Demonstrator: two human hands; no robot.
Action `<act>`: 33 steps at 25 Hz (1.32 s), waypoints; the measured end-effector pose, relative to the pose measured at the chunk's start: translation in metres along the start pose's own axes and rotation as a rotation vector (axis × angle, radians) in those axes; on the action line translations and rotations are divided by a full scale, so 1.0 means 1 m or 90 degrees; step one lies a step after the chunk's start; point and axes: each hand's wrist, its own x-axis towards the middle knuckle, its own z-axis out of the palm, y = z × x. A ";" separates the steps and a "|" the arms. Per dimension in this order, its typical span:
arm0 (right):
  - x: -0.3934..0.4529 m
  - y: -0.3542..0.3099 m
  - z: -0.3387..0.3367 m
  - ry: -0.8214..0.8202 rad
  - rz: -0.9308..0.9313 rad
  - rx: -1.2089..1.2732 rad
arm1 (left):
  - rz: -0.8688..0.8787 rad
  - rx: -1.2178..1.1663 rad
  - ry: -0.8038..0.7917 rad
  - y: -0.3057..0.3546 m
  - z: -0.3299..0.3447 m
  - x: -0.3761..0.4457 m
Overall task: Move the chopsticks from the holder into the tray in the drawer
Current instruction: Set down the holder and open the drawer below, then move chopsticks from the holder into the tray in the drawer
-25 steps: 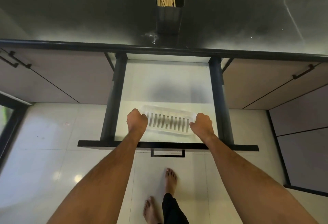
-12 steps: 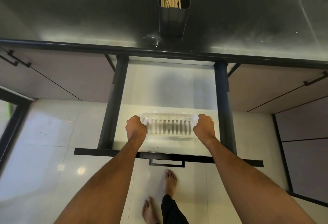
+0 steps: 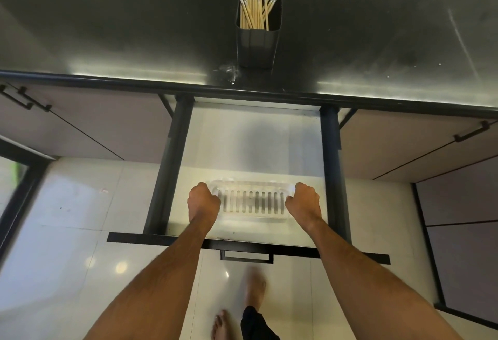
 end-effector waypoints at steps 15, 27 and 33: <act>0.047 -0.120 -0.145 0.269 -0.322 -0.271 | 0.452 0.158 0.223 0.178 -0.112 0.016; 0.116 -0.252 -0.228 0.422 -0.351 -0.184 | 0.577 0.063 0.323 0.297 -0.188 0.107; 0.161 -0.287 -0.243 0.402 -0.322 -0.054 | 0.503 -0.038 0.257 0.333 -0.190 0.162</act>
